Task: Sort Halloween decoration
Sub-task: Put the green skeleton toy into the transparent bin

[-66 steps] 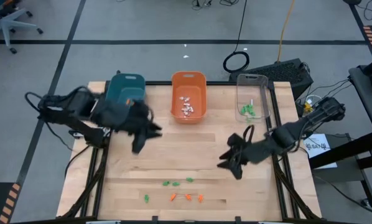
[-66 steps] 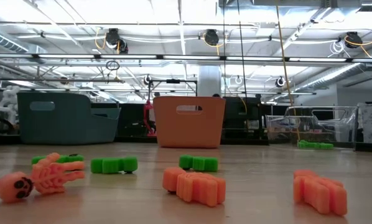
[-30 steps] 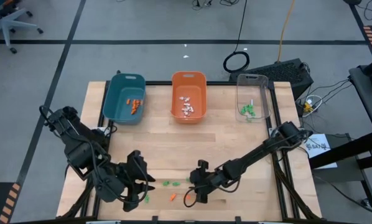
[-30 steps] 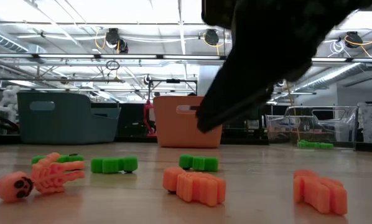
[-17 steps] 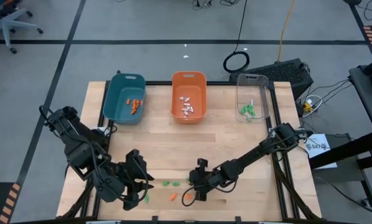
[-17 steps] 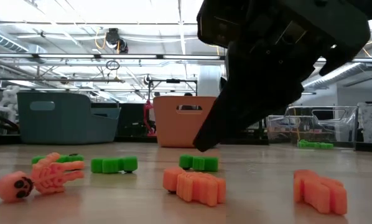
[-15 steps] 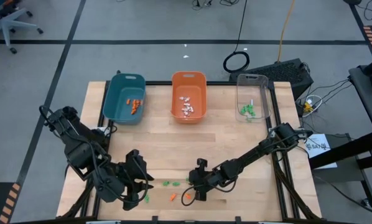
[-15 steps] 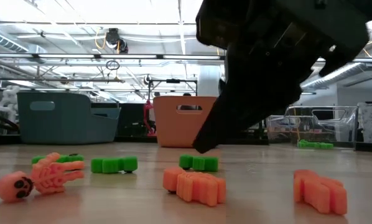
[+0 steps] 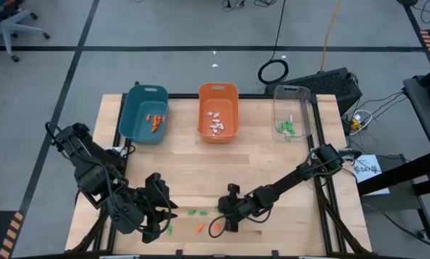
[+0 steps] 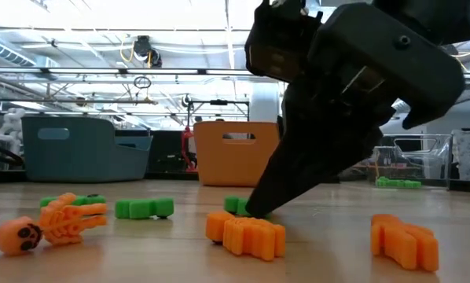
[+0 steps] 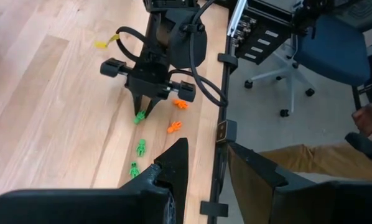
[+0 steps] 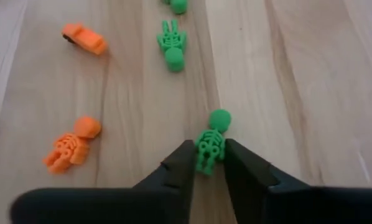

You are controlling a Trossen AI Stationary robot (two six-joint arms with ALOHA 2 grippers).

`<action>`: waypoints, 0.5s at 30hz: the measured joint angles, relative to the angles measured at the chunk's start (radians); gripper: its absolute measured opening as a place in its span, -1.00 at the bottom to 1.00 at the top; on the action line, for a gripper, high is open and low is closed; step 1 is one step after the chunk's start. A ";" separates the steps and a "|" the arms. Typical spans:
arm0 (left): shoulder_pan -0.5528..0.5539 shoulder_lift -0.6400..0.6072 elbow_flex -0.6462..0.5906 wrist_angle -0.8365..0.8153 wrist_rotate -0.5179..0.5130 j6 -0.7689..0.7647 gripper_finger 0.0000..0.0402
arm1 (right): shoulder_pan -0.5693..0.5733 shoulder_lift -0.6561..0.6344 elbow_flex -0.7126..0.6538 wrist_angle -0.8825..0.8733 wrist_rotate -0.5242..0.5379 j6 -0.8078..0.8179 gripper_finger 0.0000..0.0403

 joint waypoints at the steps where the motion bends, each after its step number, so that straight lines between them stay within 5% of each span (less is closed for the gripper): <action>1: 0.000 0.000 0.000 -0.001 0.000 0.000 -0.43 | 0.000 0.000 0.000 -0.001 0.001 0.012 -0.74; 5: 0.000 0.000 0.000 -0.005 0.000 0.000 -0.43 | 0.000 0.000 0.000 -0.001 -0.001 0.059 -0.95; 15: 0.001 0.000 0.000 -0.032 -0.002 0.000 -0.42 | 0.002 -0.064 0.062 -0.061 -0.028 0.050 -0.98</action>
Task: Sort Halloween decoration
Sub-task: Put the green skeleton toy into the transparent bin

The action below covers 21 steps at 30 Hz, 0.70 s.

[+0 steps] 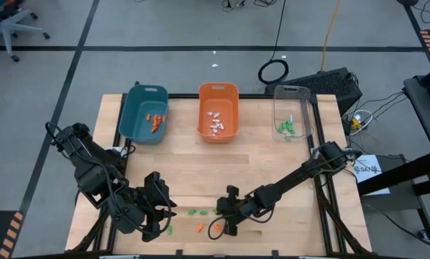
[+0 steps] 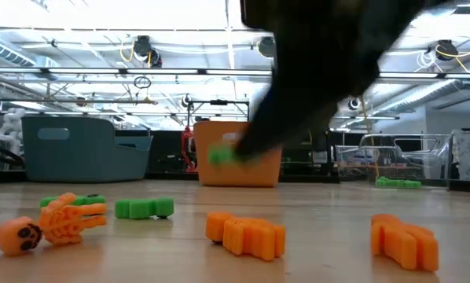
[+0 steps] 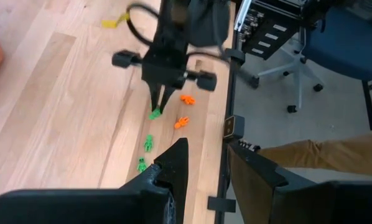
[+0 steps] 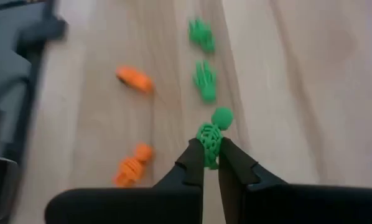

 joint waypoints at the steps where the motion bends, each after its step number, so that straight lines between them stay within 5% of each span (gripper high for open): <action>1: 0.000 0.000 0.000 0.000 0.000 0.000 -0.42 | 0.000 -0.015 0.010 -0.020 0.001 -0.006 -0.98; 21: 0.069 -0.004 0.000 0.022 -0.028 0.065 -0.43 | -0.006 -0.583 0.051 -0.179 0.080 -0.079 -0.99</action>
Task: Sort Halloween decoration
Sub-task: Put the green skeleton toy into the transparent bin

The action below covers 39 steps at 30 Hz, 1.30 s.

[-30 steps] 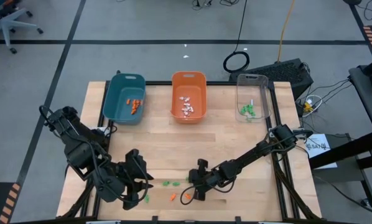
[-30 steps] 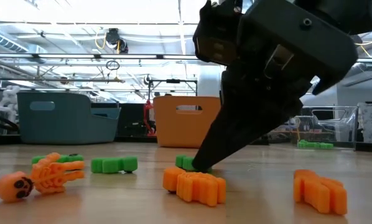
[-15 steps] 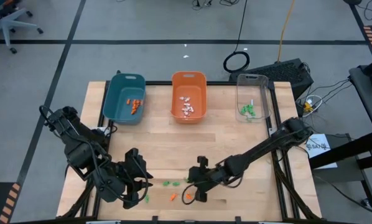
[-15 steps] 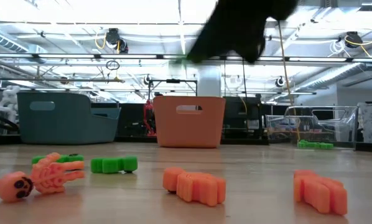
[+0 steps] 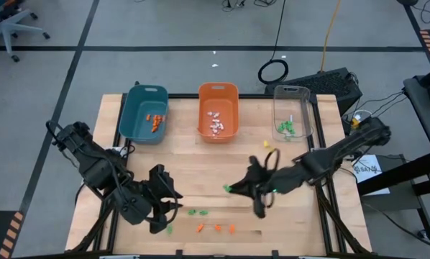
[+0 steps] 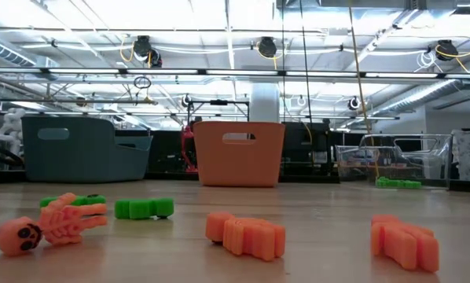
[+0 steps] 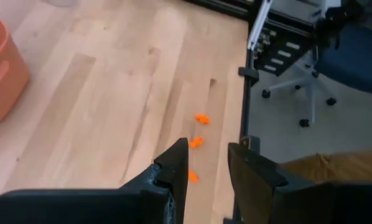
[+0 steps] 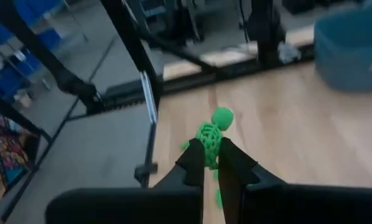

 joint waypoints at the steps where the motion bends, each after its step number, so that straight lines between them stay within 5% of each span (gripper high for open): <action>1: 0.010 -0.001 0.000 0.005 0.000 0.017 -0.43 | 0.000 -0.022 0.000 0.001 0.007 -0.015 -0.99; 16: 0.268 -0.085 0.000 0.108 0.002 0.282 -0.43 | -0.032 -0.317 0.000 0.006 0.051 -0.258 -0.99; 26: 0.459 -0.099 0.000 0.130 0.118 0.311 -0.43 | -0.117 -0.515 -0.001 -0.001 0.048 -0.444 -0.99; 39: 0.555 -0.100 0.000 0.274 0.154 0.310 -0.43 | -0.165 -0.642 -0.001 -0.051 0.044 -0.543 -0.99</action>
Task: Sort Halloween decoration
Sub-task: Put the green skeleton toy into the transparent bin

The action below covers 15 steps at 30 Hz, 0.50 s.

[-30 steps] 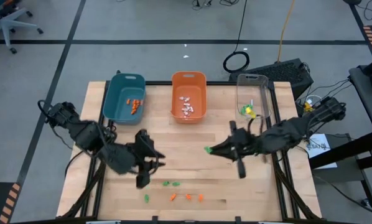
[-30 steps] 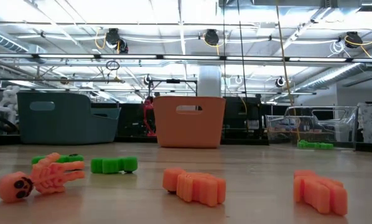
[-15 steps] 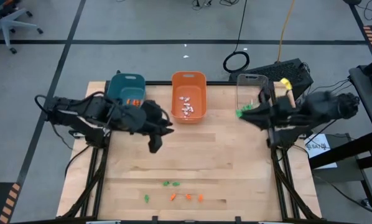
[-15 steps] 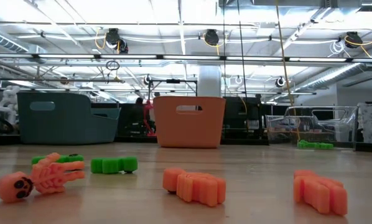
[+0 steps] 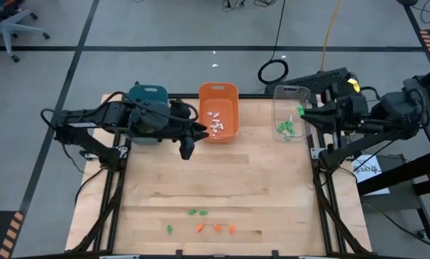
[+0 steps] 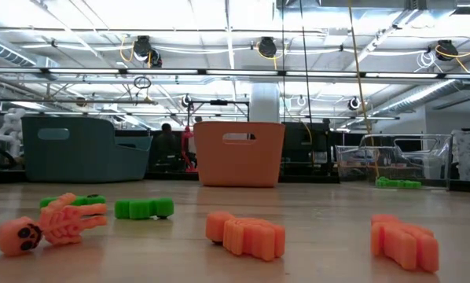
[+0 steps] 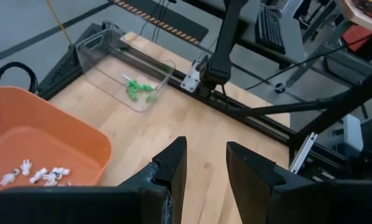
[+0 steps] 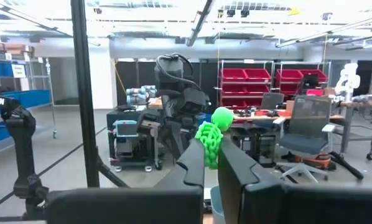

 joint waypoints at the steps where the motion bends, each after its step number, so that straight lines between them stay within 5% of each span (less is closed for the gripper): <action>1: 0.002 0.000 0.000 0.003 -0.001 0.000 -0.43 | 0.000 -0.008 0.000 -0.015 0.000 0.000 -0.99; 15: 0.016 0.000 0.000 0.009 -0.032 0.097 -0.43 | 0.000 -0.039 0.000 -0.056 0.011 0.026 -0.99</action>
